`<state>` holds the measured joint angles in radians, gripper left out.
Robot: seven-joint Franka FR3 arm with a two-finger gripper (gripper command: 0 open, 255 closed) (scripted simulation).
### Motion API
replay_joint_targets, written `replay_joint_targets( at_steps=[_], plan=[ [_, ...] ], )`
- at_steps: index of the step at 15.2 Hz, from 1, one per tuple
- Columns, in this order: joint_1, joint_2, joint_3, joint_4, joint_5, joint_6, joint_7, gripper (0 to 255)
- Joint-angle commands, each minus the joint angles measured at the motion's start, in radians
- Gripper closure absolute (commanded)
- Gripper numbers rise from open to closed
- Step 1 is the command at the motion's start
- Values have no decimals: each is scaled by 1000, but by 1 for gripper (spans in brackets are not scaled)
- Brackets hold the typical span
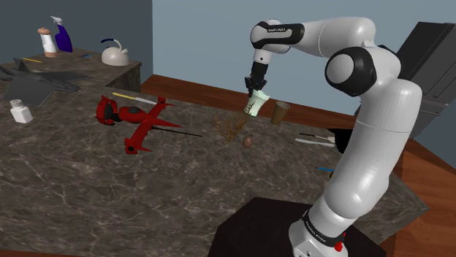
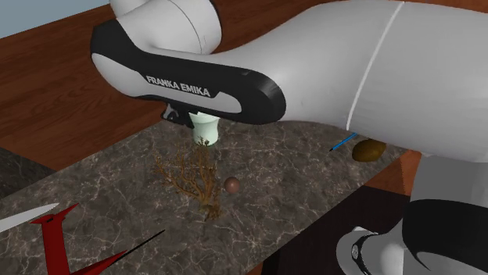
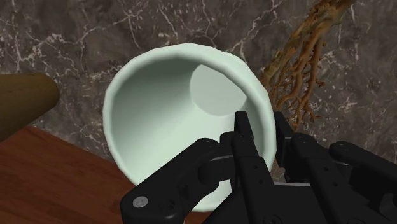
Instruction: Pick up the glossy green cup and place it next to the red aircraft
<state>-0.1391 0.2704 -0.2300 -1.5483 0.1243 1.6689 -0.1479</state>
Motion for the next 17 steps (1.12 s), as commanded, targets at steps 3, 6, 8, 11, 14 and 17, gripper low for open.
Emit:
replay_joint_targets(
  at_steps=[3, 6, 8, 11, 14, 17],
  plan=[
    [-1, -6, -1, 46, -2, -51, 4, 255],
    [-3, -4, -1, 90, -1, -93, 7, 255],
    [-5, -1, -2, 121, -1, -121, 8, 255],
    [-8, 6, -2, 171, 1, -164, 11, 255],
    [-11, 16, -3, 225, 3, -209, 13, 255],
    [-16, 29, -4, 286, 6, -256, 14, 255]
  ],
)
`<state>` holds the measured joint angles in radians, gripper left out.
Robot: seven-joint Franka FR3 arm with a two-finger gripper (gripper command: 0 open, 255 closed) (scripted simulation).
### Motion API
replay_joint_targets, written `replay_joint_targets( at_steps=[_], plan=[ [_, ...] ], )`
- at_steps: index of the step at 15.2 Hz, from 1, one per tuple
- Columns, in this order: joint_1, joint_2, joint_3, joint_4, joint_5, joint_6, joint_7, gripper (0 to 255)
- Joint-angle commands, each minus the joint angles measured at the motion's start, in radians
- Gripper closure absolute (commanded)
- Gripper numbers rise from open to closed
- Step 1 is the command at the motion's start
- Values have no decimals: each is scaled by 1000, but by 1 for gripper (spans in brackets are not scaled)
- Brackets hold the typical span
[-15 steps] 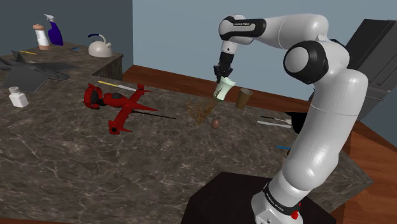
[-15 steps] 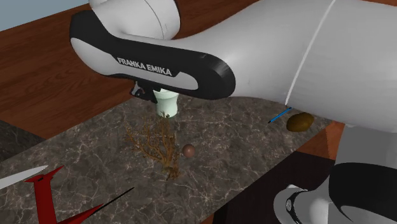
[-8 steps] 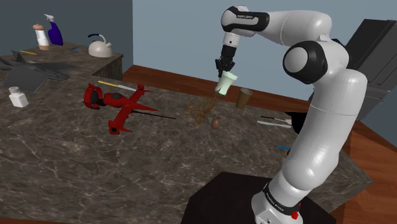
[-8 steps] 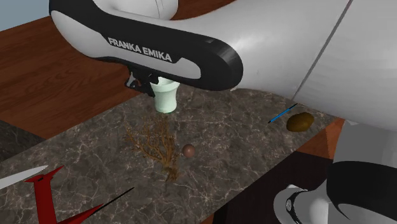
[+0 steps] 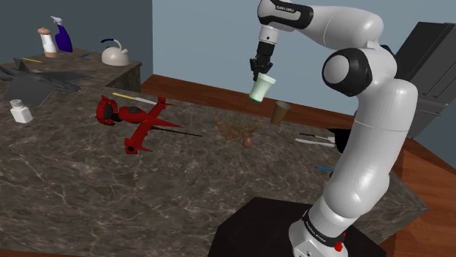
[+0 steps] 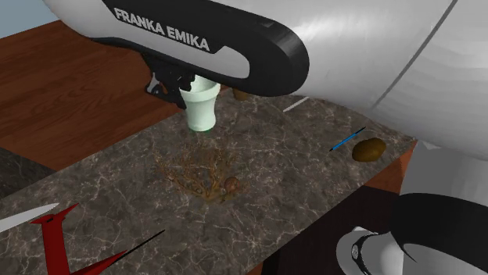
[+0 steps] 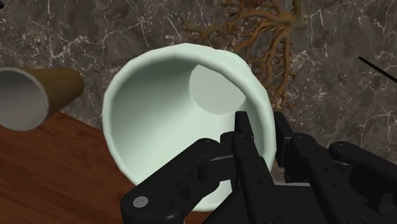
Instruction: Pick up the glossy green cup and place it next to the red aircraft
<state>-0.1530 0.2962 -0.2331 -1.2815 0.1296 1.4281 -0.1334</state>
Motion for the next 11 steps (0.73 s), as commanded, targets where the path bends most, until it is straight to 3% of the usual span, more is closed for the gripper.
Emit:
replay_joint_targets(
  at_steps=[1, 4, 11],
  plan=[
    [-4, 9, -1, 40, 2, -32, 0, 255],
    [-10, 27, -1, 106, 7, -79, 2, 255],
    [105, -181, 52, -177, -26, 13, 150, 255]
  ],
)
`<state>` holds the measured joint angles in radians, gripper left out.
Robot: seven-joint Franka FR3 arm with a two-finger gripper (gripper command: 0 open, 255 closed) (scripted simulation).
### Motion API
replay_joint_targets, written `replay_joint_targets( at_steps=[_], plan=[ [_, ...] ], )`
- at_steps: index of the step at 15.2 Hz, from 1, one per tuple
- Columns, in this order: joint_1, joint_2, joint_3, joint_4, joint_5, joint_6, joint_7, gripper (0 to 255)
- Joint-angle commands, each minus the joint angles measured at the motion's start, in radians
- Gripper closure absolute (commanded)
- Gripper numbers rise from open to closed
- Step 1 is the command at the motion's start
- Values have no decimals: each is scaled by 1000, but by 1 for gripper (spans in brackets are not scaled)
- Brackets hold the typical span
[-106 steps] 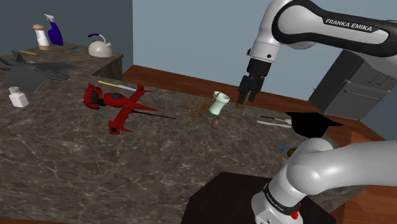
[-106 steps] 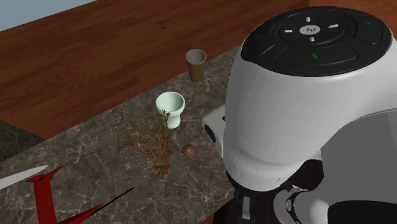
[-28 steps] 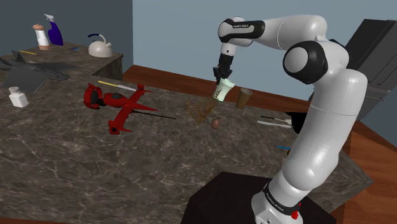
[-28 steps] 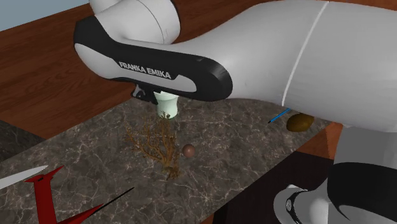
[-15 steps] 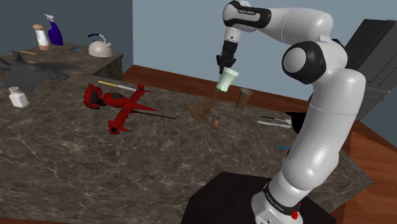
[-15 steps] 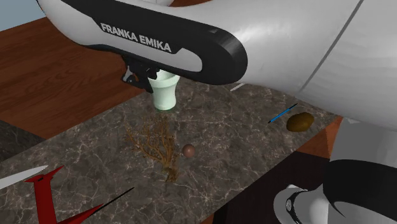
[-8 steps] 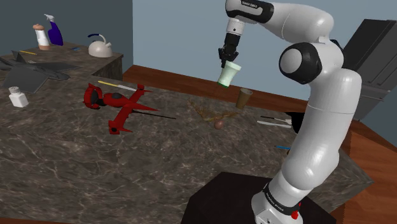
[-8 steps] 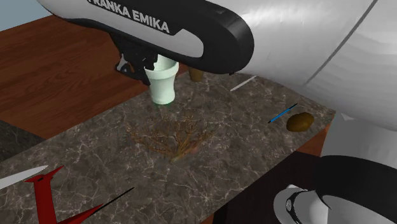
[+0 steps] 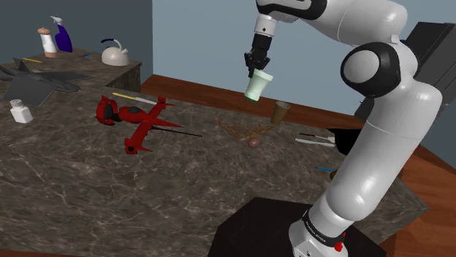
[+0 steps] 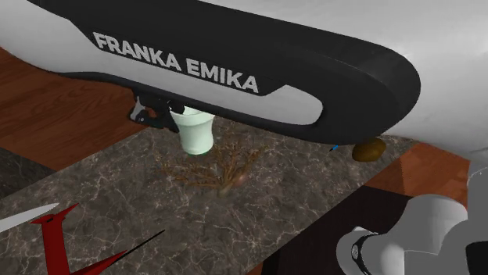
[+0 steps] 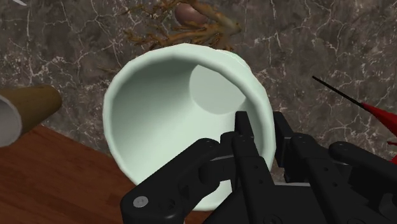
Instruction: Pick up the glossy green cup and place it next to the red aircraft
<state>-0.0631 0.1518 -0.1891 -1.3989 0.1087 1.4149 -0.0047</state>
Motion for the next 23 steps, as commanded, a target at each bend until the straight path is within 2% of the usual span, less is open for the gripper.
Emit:
replay_joint_targets(
  at_steps=[1, 6, 12, 23],
  plan=[
    [29, -60, 18, -90, -8, 35, 43, 255],
    [91, -160, 72, -215, -10, 72, 157, 255],
    [158, -244, 147, -316, 3, 104, 296, 255],
    [276, -302, 297, -385, 46, 149, 557, 255]
  ],
)
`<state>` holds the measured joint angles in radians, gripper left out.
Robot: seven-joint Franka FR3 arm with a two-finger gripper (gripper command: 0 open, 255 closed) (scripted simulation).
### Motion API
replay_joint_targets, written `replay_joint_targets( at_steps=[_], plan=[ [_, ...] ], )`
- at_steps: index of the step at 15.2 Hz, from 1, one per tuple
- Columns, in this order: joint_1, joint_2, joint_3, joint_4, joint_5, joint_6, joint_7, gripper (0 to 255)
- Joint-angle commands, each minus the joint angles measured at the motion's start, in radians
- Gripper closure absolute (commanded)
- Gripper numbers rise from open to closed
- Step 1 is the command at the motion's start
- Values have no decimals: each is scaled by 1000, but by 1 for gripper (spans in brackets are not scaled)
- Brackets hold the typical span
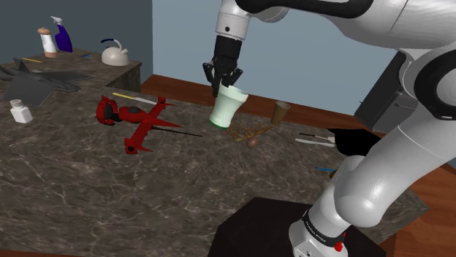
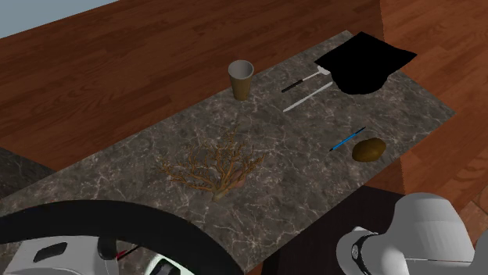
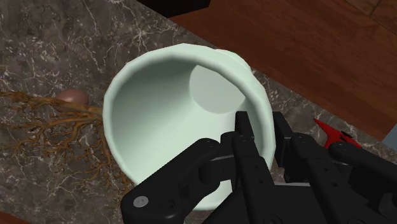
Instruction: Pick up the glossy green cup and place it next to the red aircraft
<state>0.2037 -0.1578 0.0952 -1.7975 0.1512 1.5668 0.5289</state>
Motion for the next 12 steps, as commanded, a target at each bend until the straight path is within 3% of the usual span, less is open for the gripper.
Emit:
replay_joint_targets(
  at_steps=[1, 12],
  plan=[
    [9, 5, 13, -2, 3, 11, 22, 255],
    [11, -5, 16, -161, 7, 158, 3, 255]
  ],
)
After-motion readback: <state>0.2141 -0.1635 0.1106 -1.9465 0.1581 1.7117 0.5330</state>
